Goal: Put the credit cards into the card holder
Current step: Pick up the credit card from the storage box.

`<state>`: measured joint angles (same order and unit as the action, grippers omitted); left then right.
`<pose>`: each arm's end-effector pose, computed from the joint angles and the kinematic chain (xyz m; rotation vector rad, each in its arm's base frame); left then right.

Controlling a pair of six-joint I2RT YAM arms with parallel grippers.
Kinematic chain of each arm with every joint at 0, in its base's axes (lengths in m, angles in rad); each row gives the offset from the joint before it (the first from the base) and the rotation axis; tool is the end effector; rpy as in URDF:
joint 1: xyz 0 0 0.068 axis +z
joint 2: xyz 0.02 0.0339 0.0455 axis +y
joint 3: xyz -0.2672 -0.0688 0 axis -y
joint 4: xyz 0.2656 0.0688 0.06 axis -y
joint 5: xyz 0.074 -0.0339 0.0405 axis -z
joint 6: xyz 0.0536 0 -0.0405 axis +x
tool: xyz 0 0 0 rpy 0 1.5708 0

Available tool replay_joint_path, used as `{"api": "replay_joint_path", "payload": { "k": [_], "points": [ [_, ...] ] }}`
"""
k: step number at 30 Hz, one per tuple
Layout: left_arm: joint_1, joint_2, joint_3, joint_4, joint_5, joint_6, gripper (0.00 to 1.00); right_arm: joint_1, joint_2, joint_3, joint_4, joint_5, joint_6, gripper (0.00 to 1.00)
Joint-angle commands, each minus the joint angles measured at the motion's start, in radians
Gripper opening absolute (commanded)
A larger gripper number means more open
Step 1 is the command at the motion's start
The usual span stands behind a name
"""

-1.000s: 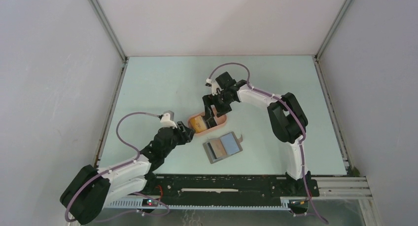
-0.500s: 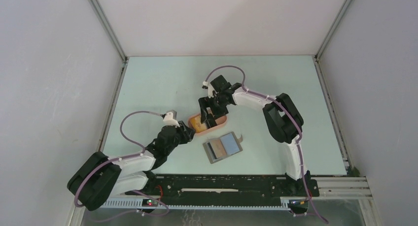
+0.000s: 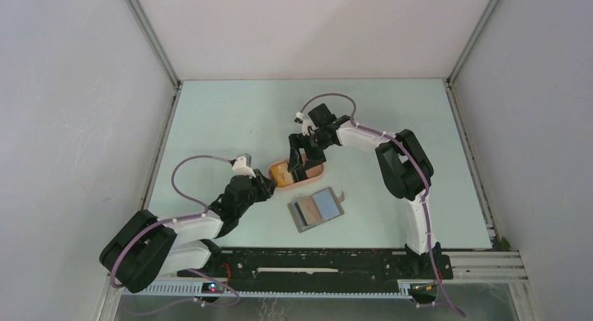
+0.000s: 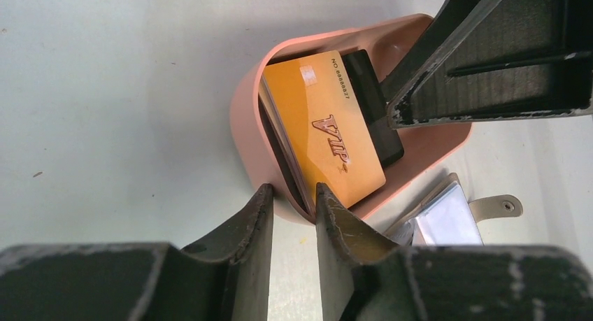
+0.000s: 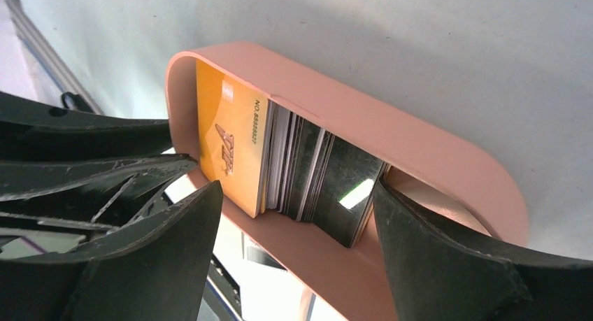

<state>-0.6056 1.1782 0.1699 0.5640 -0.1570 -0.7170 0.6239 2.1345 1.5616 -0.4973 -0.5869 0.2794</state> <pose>0.1896 -0.1211 0.1131 -0.2183 2.0651 -0.6756 0.3685 0.3018 0.1417 -0.6821 2.6787 1.0568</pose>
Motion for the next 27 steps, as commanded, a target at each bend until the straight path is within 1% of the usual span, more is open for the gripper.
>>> {"api": "replay_joint_path", "payload": {
  "k": [1,12,17,20,25,27],
  "points": [
    [-0.001,0.012,0.039,-0.012,0.035,0.025,0.25,0.022,-0.046,-0.011,0.081,-0.259,0.072,0.86],
    [0.000,-0.007,0.041,-0.030,0.033,0.022,0.25,-0.001,-0.092,-0.033,0.103,-0.363,0.088,0.84],
    [0.000,-0.017,0.041,-0.037,0.033,0.022,0.25,0.002,-0.083,-0.036,0.104,-0.362,0.095,0.83],
    [0.000,-0.019,0.042,-0.039,0.037,0.022,0.24,0.006,-0.060,-0.023,0.077,-0.293,0.085,0.82],
    [0.000,-0.026,0.043,-0.043,0.039,0.022,0.24,0.016,-0.034,0.010,-0.014,-0.095,0.023,0.83],
    [0.000,-0.027,0.041,-0.043,0.039,0.022,0.24,0.013,-0.042,0.008,-0.017,-0.084,0.008,0.83]
  ]
}}
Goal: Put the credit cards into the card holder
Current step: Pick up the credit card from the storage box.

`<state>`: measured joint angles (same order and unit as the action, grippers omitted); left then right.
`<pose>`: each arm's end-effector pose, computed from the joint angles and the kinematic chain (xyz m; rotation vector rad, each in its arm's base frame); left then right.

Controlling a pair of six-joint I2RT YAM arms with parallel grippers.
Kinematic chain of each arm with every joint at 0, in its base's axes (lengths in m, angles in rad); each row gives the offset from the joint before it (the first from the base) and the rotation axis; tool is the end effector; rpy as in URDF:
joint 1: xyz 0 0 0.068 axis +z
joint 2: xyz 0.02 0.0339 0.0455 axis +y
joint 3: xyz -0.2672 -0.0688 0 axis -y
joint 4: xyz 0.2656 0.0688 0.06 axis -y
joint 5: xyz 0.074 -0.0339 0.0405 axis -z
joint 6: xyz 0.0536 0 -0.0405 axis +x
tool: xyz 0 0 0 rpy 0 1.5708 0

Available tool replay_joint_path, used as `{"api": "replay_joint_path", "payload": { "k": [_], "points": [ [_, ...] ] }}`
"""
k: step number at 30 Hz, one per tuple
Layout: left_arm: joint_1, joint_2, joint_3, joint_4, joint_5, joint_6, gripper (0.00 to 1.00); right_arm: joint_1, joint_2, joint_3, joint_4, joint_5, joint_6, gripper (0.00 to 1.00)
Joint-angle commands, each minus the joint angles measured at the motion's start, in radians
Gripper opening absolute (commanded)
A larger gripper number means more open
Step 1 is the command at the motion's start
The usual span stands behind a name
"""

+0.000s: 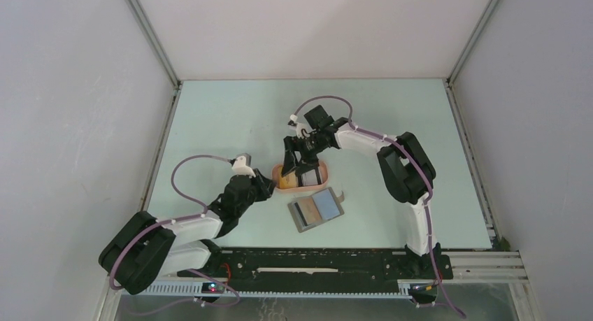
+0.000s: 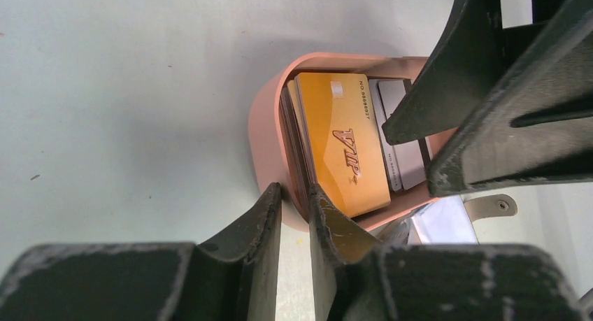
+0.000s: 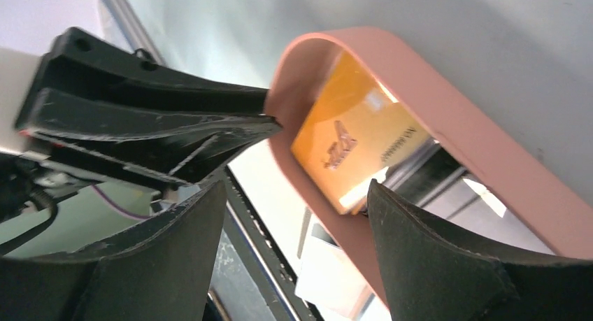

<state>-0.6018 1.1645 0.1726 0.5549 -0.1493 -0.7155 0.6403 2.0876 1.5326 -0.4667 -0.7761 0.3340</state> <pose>0.1900 -0.1208 0.1157 -0.2159 2.0599 -0.6837 0.3528 0.3097 0.1611 -0.7221 2.6319 1.3369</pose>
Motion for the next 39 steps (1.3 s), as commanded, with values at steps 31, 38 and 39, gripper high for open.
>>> {"api": "replay_joint_path", "payload": {
  "k": [31,38,39],
  "points": [
    [-0.004,0.093,0.082,0.029,0.123,0.016,0.23,-0.007,-0.007,-0.010,0.085,-0.157,0.094,0.68],
    [-0.004,0.093,0.084,0.032,0.129,0.011,0.23,-0.018,-0.001,-0.030,0.127,-0.191,0.131,0.66],
    [-0.004,0.091,0.085,0.032,0.129,0.011,0.23,-0.018,-0.001,-0.027,0.118,-0.180,0.127,0.66]
  ]
}}
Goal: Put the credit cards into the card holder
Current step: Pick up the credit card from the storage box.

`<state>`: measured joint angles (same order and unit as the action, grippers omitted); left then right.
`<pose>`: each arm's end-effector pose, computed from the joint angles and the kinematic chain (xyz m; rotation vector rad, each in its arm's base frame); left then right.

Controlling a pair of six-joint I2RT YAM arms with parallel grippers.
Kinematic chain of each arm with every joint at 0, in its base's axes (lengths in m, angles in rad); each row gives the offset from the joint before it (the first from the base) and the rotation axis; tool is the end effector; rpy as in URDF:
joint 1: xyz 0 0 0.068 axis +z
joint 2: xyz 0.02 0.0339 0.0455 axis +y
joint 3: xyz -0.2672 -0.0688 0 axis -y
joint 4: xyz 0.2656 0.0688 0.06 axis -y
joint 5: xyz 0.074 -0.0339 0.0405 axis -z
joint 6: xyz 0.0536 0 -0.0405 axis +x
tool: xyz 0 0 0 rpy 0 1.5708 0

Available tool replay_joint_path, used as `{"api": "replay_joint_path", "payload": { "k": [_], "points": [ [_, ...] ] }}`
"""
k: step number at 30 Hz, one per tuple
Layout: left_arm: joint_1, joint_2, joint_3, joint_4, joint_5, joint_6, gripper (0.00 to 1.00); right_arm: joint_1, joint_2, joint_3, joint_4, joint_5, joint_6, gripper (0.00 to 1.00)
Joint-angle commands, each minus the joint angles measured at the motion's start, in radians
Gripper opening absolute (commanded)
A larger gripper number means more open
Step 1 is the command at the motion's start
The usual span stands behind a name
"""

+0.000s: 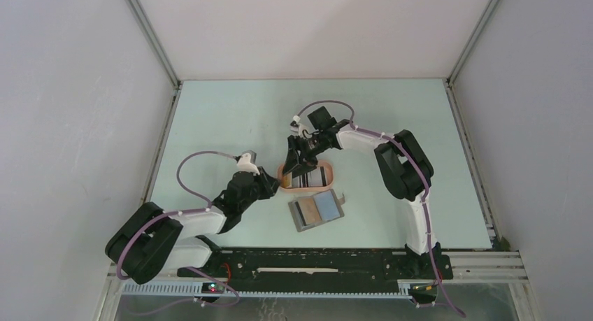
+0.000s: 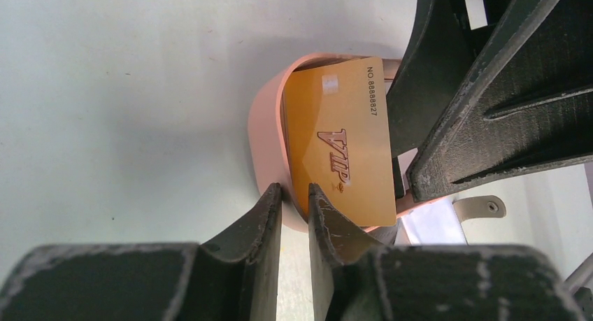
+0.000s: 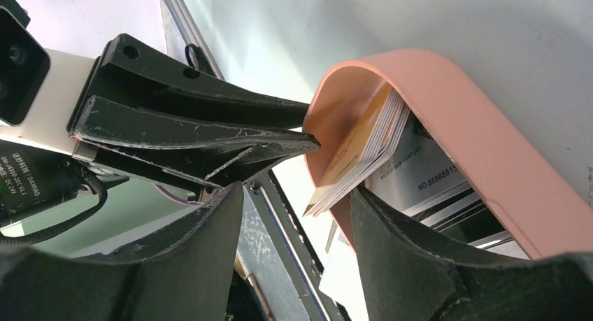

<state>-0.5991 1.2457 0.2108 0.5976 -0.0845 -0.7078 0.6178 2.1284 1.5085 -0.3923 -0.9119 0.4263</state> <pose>0.1985 -0.1301 0.1150 -0.1694 2.0803 -0.7372 0.3578 0.3062 0.1442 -0.6374 2.6566 1.5369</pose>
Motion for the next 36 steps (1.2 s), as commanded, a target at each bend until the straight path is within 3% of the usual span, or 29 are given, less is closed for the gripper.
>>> {"api": "replay_joint_path", "payload": {
  "k": [1,12,20,36],
  "points": [
    [-0.007,0.012,0.047,-0.010,0.065,0.004,0.23,0.005,-0.040,-0.002,0.037,-0.031,0.029,0.66],
    [-0.007,0.023,0.047,0.009,0.077,-0.002,0.22,0.003,0.016,-0.001,0.014,0.107,0.020,0.68],
    [-0.007,0.030,0.045,0.033,0.114,-0.014,0.22,0.012,0.053,-0.004,0.051,0.082,0.062,0.70],
    [-0.006,0.016,0.040,0.039,0.115,-0.030,0.23,-0.033,-0.028,-0.024,0.055,0.019,0.082,0.61]
  ]
}}
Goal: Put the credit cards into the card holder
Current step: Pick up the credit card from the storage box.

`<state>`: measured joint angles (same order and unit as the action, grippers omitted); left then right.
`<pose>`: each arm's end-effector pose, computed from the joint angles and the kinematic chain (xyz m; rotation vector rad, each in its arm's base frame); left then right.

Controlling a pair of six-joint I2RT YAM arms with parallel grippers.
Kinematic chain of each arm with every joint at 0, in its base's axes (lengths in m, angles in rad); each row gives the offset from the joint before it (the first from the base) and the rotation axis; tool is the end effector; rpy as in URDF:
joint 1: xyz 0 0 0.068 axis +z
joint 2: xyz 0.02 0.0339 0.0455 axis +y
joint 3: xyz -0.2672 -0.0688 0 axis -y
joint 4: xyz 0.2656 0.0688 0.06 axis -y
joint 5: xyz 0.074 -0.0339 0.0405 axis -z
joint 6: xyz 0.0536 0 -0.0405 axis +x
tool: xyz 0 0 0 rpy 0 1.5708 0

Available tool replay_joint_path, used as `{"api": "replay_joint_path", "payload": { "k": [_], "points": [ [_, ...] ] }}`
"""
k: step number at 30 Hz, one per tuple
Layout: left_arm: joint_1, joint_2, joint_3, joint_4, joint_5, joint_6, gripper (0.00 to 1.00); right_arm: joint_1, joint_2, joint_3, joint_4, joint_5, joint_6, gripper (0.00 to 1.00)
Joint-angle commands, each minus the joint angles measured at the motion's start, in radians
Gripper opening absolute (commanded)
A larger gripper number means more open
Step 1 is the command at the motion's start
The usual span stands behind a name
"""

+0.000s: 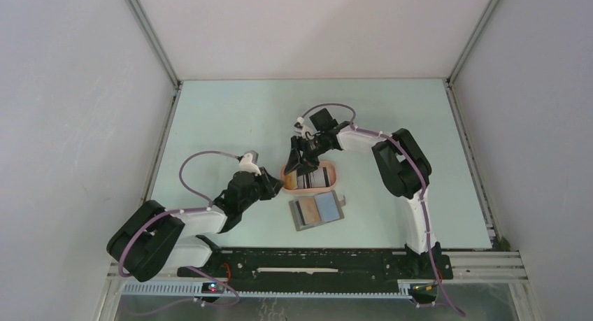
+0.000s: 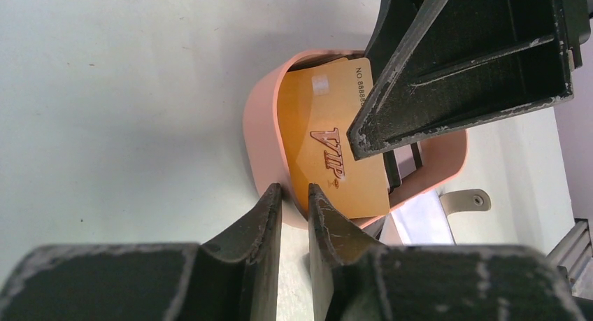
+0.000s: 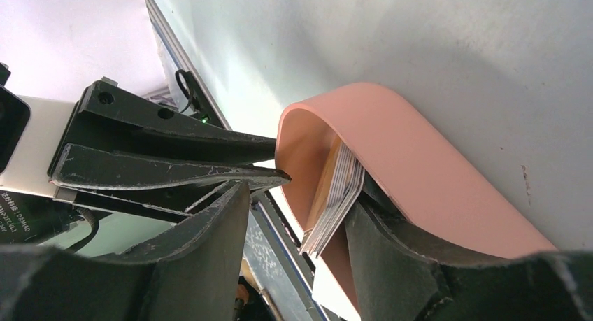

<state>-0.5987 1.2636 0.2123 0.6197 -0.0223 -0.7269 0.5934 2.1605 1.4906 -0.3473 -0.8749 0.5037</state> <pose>0.1981 -0.1337 0.1140 -0.1495 2.0949 -0.8091 0.3675 0.2975 0.1255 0.4857 -2.7162 -1.4967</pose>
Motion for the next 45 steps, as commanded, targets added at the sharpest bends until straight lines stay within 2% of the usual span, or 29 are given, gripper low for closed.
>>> {"api": "replay_joint_path", "payload": {
  "k": [1,18,26,31,36,45],
  "points": [
    [-0.006,-0.002,0.038,0.016,0.052,-0.011,0.23,-0.010,-0.063,-0.006,0.010,-0.021,0.004,0.61],
    [-0.007,-0.027,0.036,-0.012,0.038,-0.006,0.23,-0.046,-0.096,-0.038,-0.016,-0.054,-0.029,0.56],
    [-0.007,-0.033,0.040,-0.022,0.035,-0.002,0.23,-0.065,-0.066,-0.028,-0.048,-0.067,-0.057,0.43],
    [-0.007,-0.033,0.039,-0.026,0.033,-0.001,0.23,-0.077,-0.059,-0.026,-0.060,-0.064,-0.071,0.42],
    [-0.007,-0.033,0.040,-0.025,0.034,0.000,0.23,-0.084,-0.055,-0.026,-0.070,-0.058,-0.077,0.33],
    [-0.006,-0.069,0.045,-0.056,0.030,0.005,0.23,-0.086,-0.072,-0.019,-0.117,0.031,-0.128,0.06]
  ]
}}
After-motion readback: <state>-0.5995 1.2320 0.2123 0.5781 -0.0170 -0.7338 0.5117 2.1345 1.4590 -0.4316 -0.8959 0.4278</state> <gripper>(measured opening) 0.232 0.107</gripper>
